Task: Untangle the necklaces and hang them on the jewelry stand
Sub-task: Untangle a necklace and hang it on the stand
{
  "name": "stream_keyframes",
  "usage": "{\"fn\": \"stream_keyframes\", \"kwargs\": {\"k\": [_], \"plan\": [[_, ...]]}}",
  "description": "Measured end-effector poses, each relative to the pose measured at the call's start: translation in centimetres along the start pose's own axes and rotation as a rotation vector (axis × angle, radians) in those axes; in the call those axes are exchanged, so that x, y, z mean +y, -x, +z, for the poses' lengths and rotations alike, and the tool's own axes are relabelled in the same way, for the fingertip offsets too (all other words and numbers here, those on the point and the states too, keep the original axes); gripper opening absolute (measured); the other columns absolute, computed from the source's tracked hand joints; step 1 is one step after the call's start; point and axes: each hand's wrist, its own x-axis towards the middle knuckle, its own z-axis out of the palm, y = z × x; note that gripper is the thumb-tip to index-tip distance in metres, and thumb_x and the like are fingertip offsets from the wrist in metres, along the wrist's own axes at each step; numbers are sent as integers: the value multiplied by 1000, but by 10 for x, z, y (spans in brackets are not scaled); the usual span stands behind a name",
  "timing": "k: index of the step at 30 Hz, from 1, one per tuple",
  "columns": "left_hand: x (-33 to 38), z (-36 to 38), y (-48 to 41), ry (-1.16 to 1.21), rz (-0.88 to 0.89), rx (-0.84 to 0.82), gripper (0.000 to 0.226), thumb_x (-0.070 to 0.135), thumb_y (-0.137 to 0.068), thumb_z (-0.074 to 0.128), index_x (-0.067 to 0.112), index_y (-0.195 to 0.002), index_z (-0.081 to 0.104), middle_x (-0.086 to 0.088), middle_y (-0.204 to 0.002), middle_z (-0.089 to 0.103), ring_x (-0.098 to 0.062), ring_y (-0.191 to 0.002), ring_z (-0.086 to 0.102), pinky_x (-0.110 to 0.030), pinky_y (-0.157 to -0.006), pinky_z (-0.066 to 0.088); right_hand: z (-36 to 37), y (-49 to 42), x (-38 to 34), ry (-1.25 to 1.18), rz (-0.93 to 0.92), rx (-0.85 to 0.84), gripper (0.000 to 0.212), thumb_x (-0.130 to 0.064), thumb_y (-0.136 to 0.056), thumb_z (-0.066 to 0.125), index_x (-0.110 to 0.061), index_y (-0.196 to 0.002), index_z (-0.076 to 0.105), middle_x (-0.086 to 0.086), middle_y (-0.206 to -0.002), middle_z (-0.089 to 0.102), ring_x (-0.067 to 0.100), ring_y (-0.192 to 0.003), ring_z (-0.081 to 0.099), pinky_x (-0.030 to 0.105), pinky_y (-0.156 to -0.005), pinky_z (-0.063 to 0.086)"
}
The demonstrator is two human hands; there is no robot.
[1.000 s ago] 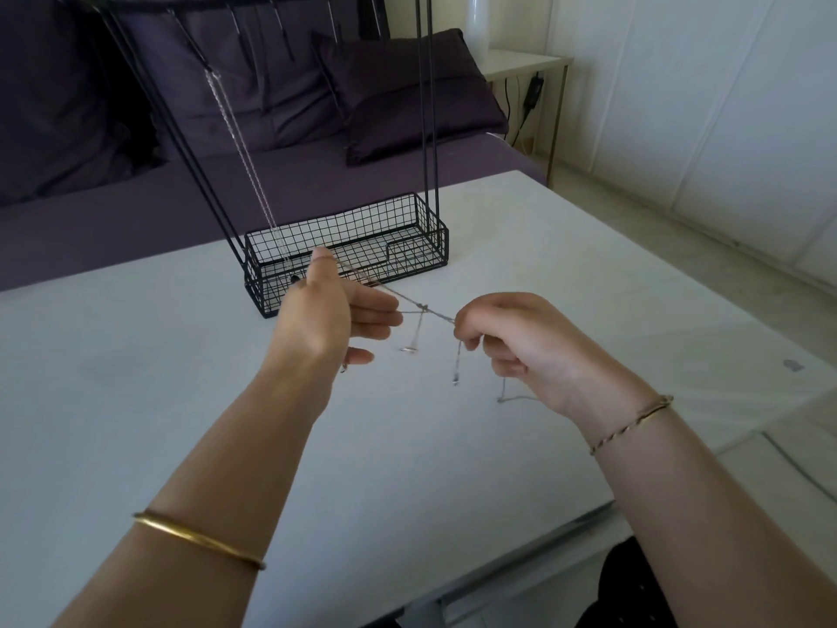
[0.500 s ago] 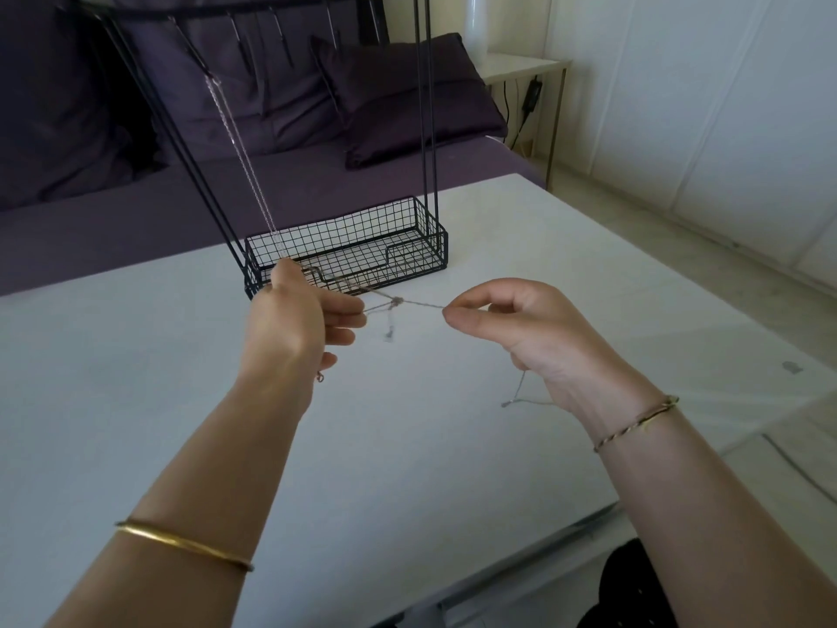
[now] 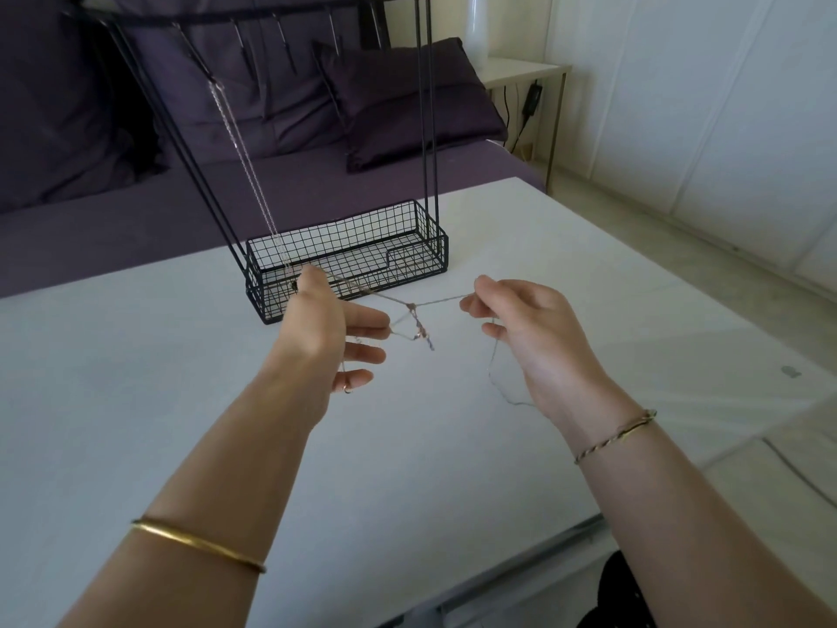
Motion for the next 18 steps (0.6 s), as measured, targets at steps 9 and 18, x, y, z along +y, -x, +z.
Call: {"fn": "stream_keyframes", "kwargs": {"k": [9,18], "plan": [[3,2,5,-88,-34,-183,102,80,-82,2,8,-96,72,1,-102,71,-19,-68,66,-24,-48,34,-1,3,-4,106,-14,-145,8,-13,-81,69,-17,-74,67,-6,-62,55,3,-49,43,15,-49,35],[5,-1,5,-127,-64,-309,109,92,-67,13,7,-114,63,-1,-114,66,-13,-50,40,-23,-39,27,-2,5,-5,144,-131,-128,7,-17,-81,71,-13,-75,72,-5,-54,42,5,-49,32,12,-45,26]]}}
